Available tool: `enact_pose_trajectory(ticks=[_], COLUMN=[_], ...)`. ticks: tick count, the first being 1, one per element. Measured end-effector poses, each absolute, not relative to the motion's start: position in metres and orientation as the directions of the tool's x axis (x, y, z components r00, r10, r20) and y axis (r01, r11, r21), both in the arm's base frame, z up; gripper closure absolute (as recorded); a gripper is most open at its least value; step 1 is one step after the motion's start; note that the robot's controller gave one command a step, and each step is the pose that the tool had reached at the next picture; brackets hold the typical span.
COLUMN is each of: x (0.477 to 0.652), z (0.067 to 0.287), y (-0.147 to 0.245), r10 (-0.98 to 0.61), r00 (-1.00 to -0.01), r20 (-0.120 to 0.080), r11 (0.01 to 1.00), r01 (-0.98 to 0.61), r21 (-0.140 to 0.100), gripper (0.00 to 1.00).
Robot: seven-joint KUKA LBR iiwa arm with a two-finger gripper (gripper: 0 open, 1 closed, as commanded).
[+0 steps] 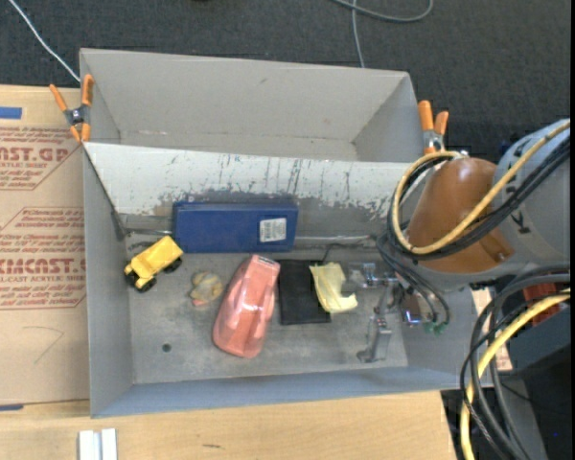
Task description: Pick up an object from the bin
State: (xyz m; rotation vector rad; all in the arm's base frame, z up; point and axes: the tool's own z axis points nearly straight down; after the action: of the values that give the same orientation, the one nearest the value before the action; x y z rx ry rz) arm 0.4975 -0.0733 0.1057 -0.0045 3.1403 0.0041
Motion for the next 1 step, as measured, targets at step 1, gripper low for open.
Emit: enact_pose_trajectory(ticks=[1], x=[0.5196], z=[0.0698], y=[-0.0775], r10=[0.037], r00=[-0.999], r20=[-0.002], r11=[0.999], r01=[0.037], r21=[0.001], gripper=[0.00])
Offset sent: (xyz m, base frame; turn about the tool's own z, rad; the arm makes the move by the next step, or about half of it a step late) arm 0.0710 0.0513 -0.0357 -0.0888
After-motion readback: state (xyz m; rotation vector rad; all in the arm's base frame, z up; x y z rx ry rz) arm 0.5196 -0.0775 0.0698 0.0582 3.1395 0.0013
